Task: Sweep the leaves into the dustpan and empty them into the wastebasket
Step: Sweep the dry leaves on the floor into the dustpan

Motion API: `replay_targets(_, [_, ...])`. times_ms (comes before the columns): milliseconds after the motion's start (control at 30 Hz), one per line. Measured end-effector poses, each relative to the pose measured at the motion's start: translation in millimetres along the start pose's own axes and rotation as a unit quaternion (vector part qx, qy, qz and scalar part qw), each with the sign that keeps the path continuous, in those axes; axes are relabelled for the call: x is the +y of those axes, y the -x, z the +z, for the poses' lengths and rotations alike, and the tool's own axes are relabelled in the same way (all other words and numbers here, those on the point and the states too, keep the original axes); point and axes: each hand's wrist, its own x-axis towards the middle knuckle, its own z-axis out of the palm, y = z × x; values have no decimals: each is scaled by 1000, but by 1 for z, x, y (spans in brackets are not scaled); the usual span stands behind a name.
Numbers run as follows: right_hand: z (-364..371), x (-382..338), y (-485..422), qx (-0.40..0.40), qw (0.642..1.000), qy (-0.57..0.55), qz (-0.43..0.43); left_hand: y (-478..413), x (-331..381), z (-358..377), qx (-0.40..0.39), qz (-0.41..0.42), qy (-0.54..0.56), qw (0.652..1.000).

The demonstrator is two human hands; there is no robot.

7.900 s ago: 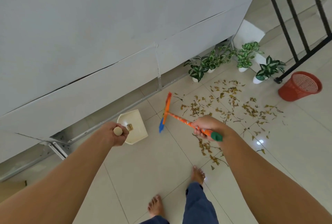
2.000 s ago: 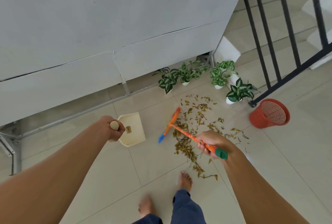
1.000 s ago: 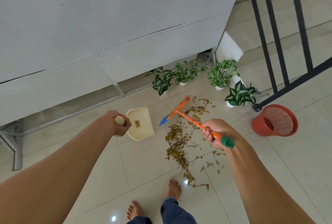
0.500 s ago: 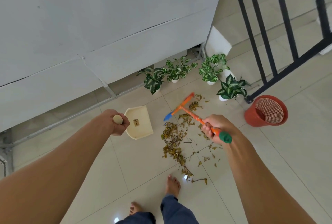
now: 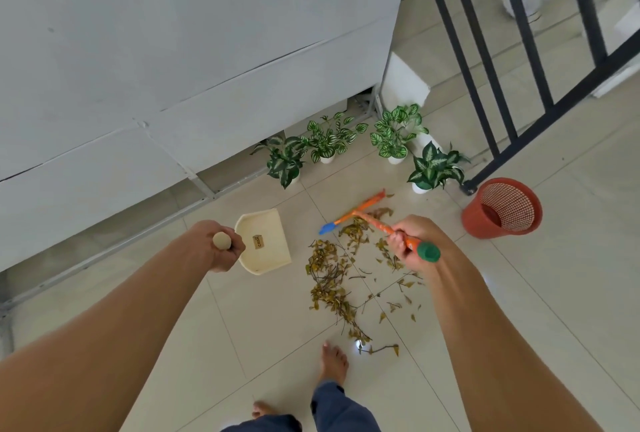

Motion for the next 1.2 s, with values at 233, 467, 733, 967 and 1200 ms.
replay_targets(233, [-4, -15, -13, -48, 996, -77, -11, 7, -7, 6, -3, -4, -6, 1000])
replay_targets(467, [-6, -5, -2, 2, 995, -101, 0, 9, -11, 11, -11, -9, -9, 1000])
replay_targets(733, [-17, 7, 0, -30, 992, -121, -20, 15, -23, 7, -20, -1, -39, 999])
replay_targets(967, [-29, 24, 12, 28, 992, -120, -9, 15, -27, 4, -20, -3, -36, 999])
replay_targets(1200, [-48, 57, 27, -32, 986, -165, -9, 12, -37, -3, -13, -4, -56, 998])
